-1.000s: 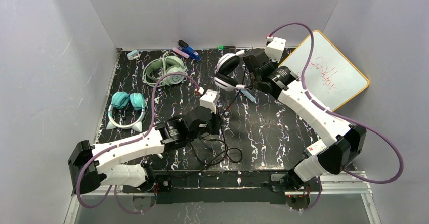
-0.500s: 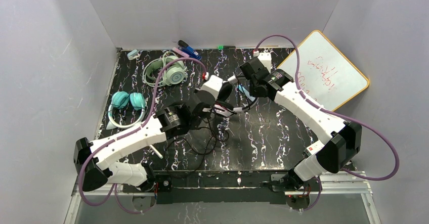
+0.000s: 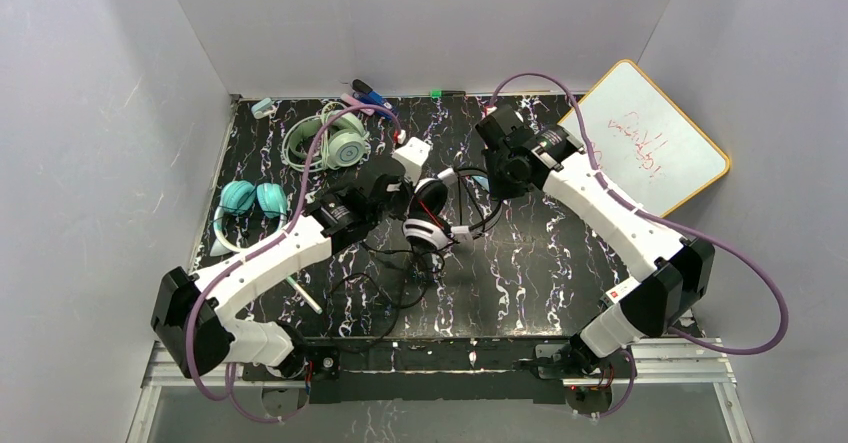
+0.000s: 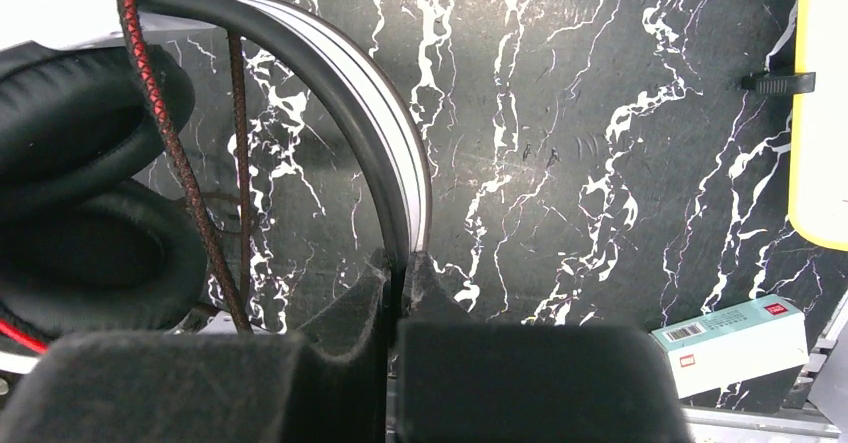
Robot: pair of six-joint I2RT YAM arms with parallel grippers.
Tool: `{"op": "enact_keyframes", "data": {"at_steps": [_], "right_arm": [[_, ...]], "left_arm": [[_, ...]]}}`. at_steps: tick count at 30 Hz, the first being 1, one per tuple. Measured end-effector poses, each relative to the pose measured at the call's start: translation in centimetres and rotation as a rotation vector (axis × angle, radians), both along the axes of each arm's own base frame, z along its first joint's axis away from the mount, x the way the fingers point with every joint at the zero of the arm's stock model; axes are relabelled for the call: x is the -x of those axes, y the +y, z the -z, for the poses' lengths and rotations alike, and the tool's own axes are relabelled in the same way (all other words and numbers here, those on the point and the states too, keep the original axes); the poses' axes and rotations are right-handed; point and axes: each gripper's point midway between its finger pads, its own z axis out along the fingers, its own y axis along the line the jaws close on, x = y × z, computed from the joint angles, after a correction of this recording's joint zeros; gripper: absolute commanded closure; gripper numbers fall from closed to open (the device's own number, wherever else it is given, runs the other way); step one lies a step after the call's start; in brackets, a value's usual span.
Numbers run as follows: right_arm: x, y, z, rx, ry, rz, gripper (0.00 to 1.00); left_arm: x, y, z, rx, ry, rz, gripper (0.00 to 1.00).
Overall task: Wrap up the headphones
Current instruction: Wrap the headphones cable around the headphones.
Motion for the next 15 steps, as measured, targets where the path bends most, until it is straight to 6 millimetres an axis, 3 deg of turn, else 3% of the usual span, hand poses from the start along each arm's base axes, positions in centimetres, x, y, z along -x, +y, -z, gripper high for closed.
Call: {"op": "enact_keyframes", "data": {"at_steps": [6,10,15], "right_arm": [[0.3,0.2,-0.4,0.002,0.041,-0.029,0.99],[1.2,0.2,-0.9,0.001,0.074,-0.069,0.99],[3.3,0.6,-1.7,-0.009,0.143,-0.156,0.99]], "left_arm": [[-0.5,0.0,1.3,0.079,0.059,0.026,0.87],[-0.7,0.4,2.4,0.111,0.081,0.010,0.88],[-1.0,2.3,3.9,0.135,0.099,-0.057,0.93]]}}
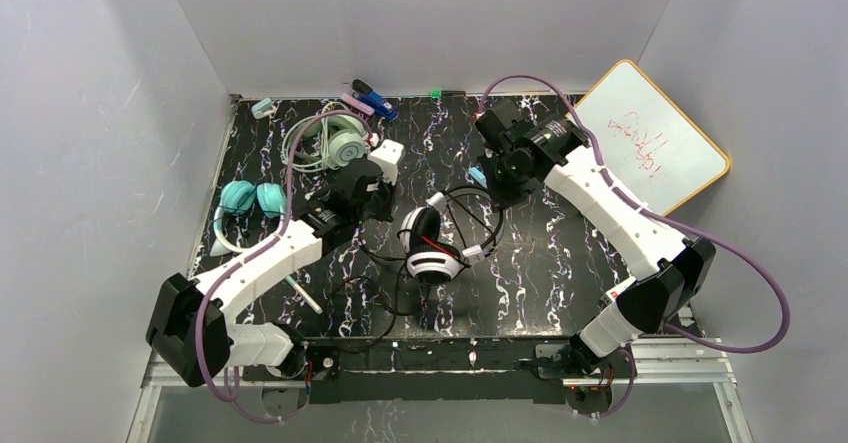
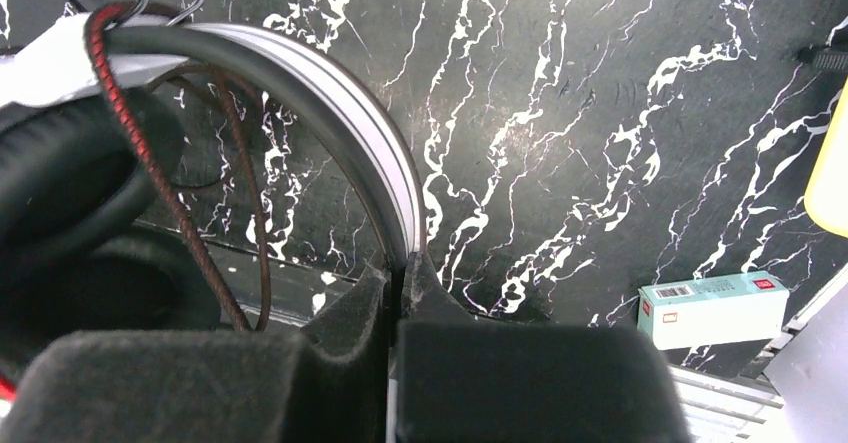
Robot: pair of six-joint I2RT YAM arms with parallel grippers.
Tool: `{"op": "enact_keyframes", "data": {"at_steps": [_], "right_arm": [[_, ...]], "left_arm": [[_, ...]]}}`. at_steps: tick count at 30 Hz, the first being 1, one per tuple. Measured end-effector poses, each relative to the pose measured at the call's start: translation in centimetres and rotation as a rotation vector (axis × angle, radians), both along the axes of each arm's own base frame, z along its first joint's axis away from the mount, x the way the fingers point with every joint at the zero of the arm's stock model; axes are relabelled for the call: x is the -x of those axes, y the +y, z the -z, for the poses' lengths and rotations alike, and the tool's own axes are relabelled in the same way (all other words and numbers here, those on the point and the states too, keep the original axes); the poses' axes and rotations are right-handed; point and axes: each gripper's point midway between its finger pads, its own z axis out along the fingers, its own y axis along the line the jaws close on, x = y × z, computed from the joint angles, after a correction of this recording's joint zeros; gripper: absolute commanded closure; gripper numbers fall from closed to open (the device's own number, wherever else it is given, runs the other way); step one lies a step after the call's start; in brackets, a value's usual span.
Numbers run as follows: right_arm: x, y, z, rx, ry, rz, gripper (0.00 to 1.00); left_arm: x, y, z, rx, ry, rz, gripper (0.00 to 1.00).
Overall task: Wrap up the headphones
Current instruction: Wrap the headphones cable around the headphones.
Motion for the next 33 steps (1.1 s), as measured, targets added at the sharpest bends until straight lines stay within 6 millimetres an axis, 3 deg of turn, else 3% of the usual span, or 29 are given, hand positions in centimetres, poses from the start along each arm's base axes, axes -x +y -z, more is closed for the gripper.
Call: {"op": "enact_keyframes", "data": {"at_steps": [8,12,18,23,28,33], "right_arm": [[0.5,-0.1,0.2,0.012,0.040,-0.024,0.99],[0.0,0.5,-0.3,0.000,0.037,-0.028,0.99],[-0.8,1.3,-0.4,-0.011,0.039,-0.028,0.99],[-1.2,1.6,-1.2,-0.032,0.025,-0.026,0.99],[-1.4,2.0,-2.6,-0.069,0.005,-0.030,0.99],[-1.2,2.3,-3.0,-0.086,0.007,-0.037,0.99]], "left_arm": [[0.0,0.7,-0.8,0.127,0.003,-0.029,0.86],[0.5,1.7,-1.4,0.173,0.011,-0.072,0.77],[3.8,4.4,-1.9,0.274,0.011,-0.145,0.62],[6.5,5.5,0.3,0.354,0.052,-0.179,0.45],[8.0,4.5,4.0,0.411,0.097,-0.123,0.23],[8.0,3.1,5.4,0.470,0.094,-0.067,0.27]]}}
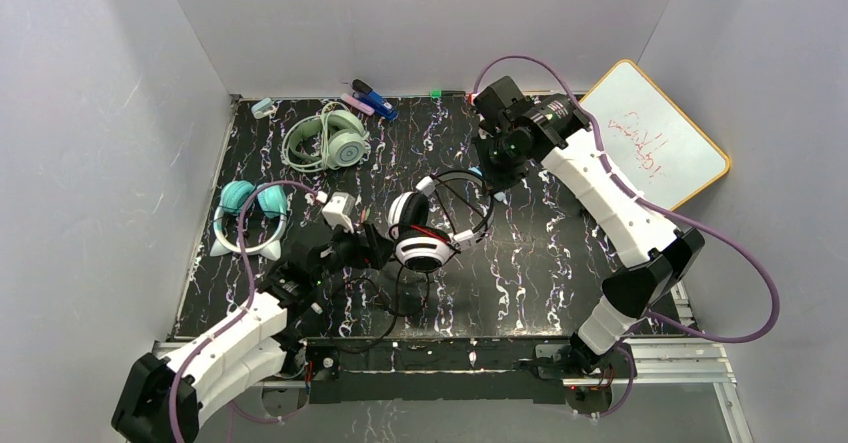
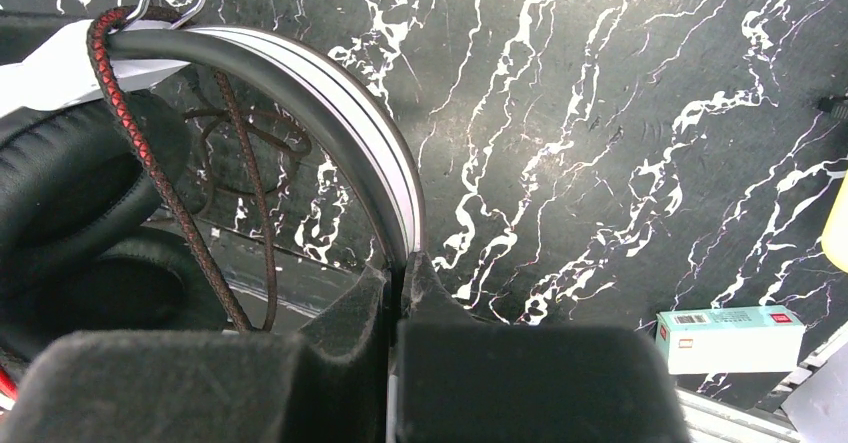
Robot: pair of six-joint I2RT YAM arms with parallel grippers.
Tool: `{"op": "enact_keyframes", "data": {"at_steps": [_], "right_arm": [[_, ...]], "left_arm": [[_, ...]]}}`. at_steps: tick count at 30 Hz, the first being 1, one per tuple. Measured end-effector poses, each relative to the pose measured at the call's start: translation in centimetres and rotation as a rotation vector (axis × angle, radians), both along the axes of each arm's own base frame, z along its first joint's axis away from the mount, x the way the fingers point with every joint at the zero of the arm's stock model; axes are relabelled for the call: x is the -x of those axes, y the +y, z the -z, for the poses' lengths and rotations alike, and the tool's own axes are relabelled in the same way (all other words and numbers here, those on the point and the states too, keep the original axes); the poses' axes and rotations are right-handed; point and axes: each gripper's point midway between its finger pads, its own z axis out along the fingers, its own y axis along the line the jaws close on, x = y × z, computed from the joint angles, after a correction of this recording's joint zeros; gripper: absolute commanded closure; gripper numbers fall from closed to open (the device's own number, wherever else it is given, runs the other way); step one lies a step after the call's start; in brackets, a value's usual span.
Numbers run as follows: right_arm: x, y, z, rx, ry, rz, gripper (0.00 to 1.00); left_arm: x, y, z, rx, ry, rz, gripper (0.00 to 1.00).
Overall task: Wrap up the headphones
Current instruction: Wrap the headphones cable around the headphones.
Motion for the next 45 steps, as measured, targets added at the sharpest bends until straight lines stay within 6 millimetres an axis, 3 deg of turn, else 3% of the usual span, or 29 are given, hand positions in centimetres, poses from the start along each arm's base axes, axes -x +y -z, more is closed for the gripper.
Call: {"op": "enact_keyframes", "data": {"at_steps": [5,17,24,30,32,34,38,45], "right_arm": [[0.1,0.2,-0.2,-0.011,0.000,-0.003,0.99],[-0.5,0.7,-0.7,-0.029,-0.001,-0.003,0.99],[-0.4,0.9,-0.5,-0.033,0.010,-0.006,0.99],[-0.2,1.1,-0.5,-0.045,0.020,-0.014,0.99],[-0.2,1.2,-0.6,-0.049,0.023,-0.016,0.99],[-0.1,1.3,-0.6,-0.053,0.026,-0.018,0.99],[0.1,1.5,-0.6,-0.065,0.036,-0.022,0.99],[0.8,1.2,0.1,-0.079,0.045,-0.009,0.99]], "left_arm": [[-0.6,-1.4,-1.0,0.048,-0.071,0.054,0.33],[1.2,-1.1,-1.0,0.070,-0.123,0.093,0.28],[2.2,-2.4,-0.1,0.095,-0.080,0.161,0.28],[1.4,-3.1,0.8,0.088,-0.074,0.169,0.30],[0.7,-3.7,0.8,0.107,-0.090,0.171,0.36],[0.2,-4.3,1.1,0.118,-0.090,0.174,0.49],[-0.6,-5.0,2.0,0.120,-0.076,0.171,0.97],[-3.1,-4.4,-1.8,0.065,-0.186,0.108,1.00]]}}
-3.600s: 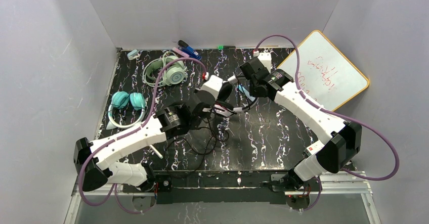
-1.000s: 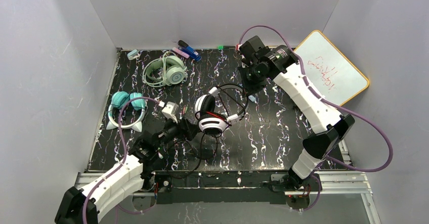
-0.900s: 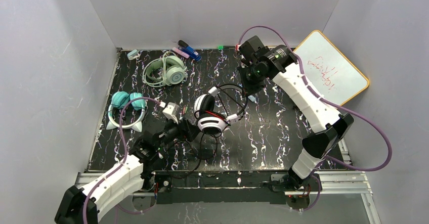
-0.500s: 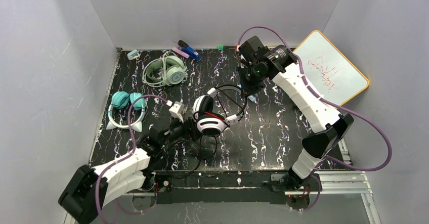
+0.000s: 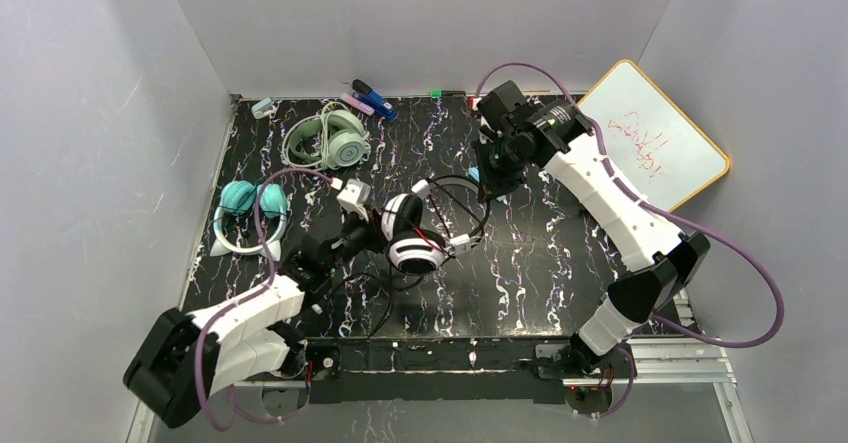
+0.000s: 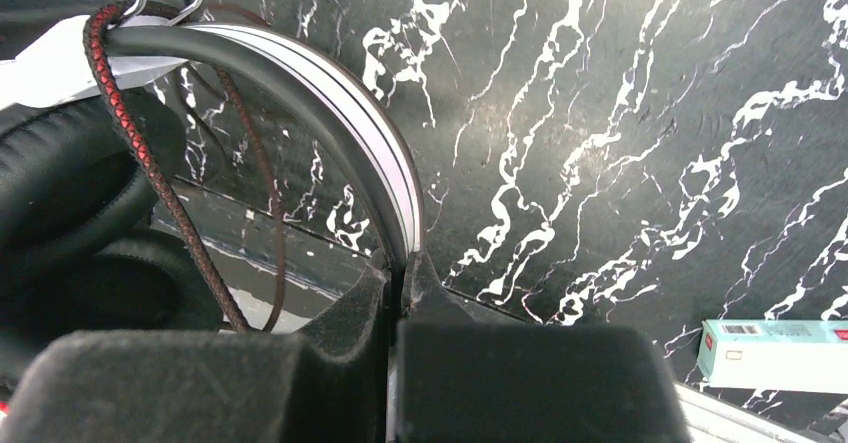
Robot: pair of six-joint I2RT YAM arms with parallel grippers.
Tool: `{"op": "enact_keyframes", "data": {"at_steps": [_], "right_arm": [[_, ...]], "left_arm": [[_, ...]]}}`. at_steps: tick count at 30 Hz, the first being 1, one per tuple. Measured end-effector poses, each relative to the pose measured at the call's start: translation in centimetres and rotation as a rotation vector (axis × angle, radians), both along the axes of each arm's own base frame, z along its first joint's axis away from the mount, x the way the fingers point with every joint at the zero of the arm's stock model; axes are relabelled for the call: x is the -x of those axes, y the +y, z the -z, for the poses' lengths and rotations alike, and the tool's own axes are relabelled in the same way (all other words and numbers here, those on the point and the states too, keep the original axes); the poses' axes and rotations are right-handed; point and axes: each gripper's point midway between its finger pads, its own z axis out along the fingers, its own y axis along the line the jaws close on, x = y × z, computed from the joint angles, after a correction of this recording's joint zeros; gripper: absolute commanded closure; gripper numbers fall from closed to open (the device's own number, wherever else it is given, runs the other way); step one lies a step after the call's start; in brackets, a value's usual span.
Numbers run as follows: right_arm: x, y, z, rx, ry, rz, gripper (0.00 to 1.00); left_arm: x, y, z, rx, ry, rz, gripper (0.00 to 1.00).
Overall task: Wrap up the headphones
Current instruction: Wrap the headphones cable around the headphones.
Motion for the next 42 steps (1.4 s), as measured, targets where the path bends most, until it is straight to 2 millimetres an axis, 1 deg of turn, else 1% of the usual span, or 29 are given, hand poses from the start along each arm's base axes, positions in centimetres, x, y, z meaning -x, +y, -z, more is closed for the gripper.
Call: {"op": "enact_keyframes", "data": {"at_steps": [2,4,7,9,12,14,16,19,22,24,25,26,28,32,35,39,41,42], "right_arm": [[0.6,-0.4,0.6,0.005,0.013,0.001,0.99],[1.1,-0.8,1.2,0.015,0.025,0.003,0.99],[1.6,-1.4,2.2,0.037,0.045,0.006,0.99],[1.9,-1.4,2.8,0.039,0.056,-0.003,0.99],[2.4,-1.1,3.5,0.027,0.082,-0.023,0.99],[2.9,-0.8,3.7,0.024,0.093,-0.041,0.99],[3.5,-0.2,3.8,0.017,0.094,-0.064,0.99],[4.6,0.6,3.8,-0.001,0.095,-0.103,0.99],[5.6,1.2,3.3,-0.025,0.090,-0.134,0.99],[5.7,1.4,2.7,-0.049,0.073,-0.137,0.99],[5.7,1.5,2.4,-0.062,0.064,-0.131,0.99],[5.7,1.5,2.1,-0.072,0.057,-0.124,0.99],[5.4,1.6,1.1,-0.101,0.029,-0.106,0.99],[4.9,2.6,-2.0,-0.203,-0.028,-0.080,0.99],[4.8,3.8,-5.1,-0.304,-0.059,-0.064,0.99],[4.5,5.0,-10.0,-0.439,-0.122,-0.045,0.99],[4.3,5.3,-12.7,-0.509,-0.161,-0.029,0.99],[4.3,5.5,-13.7,-0.534,-0.173,-0.023,0.99]], "left_arm": [[-0.8,0.9,-1.8,-0.026,-0.042,-0.049,1.00],[-1.1,2.1,-3.7,-0.060,-0.088,-0.093,1.00],[-1.4,3.4,-5.3,-0.128,-0.106,-0.126,1.00],[-1.8,3.7,-6.6,-0.183,-0.109,-0.126,1.00],[-2.8,3.5,-8.0,-0.251,-0.097,-0.103,1.00],[-3.9,2.9,-8.2,-0.290,-0.067,-0.080,1.00],[-4.8,2.4,-7.8,-0.315,-0.027,-0.058,1.00],[-6.2,1.7,-6.7,-0.328,0.040,-0.028,1.00],[-7.0,1.4,-5.5,-0.305,0.105,-0.010,1.00],[-7.2,1.4,-4.8,-0.269,0.150,0.000,1.00],[-7.4,1.4,-4.7,-0.247,0.166,0.003,0.99],[-7.5,1.4,-4.6,-0.224,0.173,0.005,0.96],[-7.5,1.5,-4.5,-0.172,0.180,0.010,0.87],[-6.5,0.9,-4.0,-0.082,0.185,0.043,0.76],[-5.9,0.4,-4.5,-0.017,0.174,0.058,0.70],[-5.6,-0.3,-6.3,0.089,0.130,0.075,0.62],[-5.4,-0.6,-7.1,0.146,0.109,0.086,0.61],[-5.2,-0.7,-7.2,0.164,0.104,0.090,0.60]]}}
